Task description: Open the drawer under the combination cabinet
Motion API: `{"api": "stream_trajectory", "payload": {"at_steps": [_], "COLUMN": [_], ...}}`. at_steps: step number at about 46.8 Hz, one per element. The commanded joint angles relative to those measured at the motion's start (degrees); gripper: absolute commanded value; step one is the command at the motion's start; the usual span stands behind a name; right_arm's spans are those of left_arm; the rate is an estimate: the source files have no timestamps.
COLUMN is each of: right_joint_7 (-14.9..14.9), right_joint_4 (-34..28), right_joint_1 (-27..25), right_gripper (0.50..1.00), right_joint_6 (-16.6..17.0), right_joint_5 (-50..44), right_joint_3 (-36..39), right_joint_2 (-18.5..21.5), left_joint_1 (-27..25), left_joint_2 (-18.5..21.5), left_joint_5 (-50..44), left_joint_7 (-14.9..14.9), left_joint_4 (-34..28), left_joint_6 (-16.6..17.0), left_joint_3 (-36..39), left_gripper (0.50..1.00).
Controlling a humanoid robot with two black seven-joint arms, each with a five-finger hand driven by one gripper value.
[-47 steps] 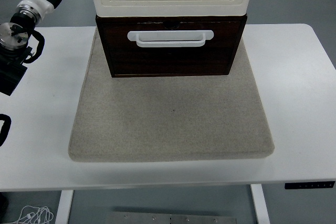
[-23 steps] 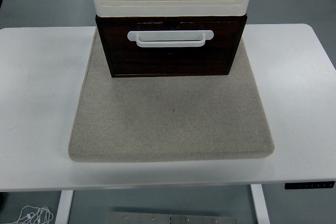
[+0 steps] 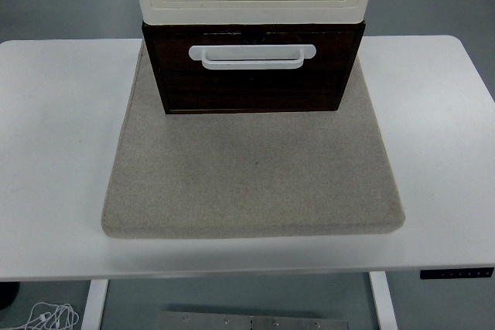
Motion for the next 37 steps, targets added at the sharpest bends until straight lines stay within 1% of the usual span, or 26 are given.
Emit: {"api": "stream_trajectory", "payload": {"at_steps": [1,10,20,26,29,33,37], "right_joint_7": [0.0,0.0,0.0,0.0,0.0,0.0,0.0], "right_joint_4": [0.0,0.0,0.0,0.0,0.0,0.0,0.0], "right_joint_1": [0.0,0.0,0.0,0.1,0.0,0.0,0.1], "right_gripper": [0.928,0.926,0.928,0.928,0.926,0.926,0.928], "right_joint_6": [0.0,0.0,0.0,0.0,0.0,0.0,0.0], "right_joint_5": [0.0,0.0,0.0,0.0,0.0,0.0,0.0], "right_joint_3": [0.0,0.0,0.0,0.0,0.0,0.0,0.0], "right_joint_2": [0.0,0.0,0.0,0.0,0.0,0.0,0.0], "left_joint_1": [-0.8,-1.1,-1.3,-1.4,-1.4,-1.4,-1.4], "left_joint_2": [1.0,2.0,4.1,5.1,5.1,5.1,4.9], "left_joint_5": [3.6,8.8,13.4,19.3,21.5,24.7,27.9], "left_joint_7": [0.0,0.0,0.1,1.2,2.6,4.9,5.6], "left_joint_4": [-5.8,-18.9,-36.0,-45.6,-48.6,-50.9,-52.6], "left_joint_6": [0.4,0.1,0.6,1.0,1.0,1.0,1.0], "left_joint_3": [0.0,0.8,8.6,13.0,15.2,18.8,22.3], "left_gripper": [1.0,1.0,1.0,1.0,1.0,1.0,1.0]}}
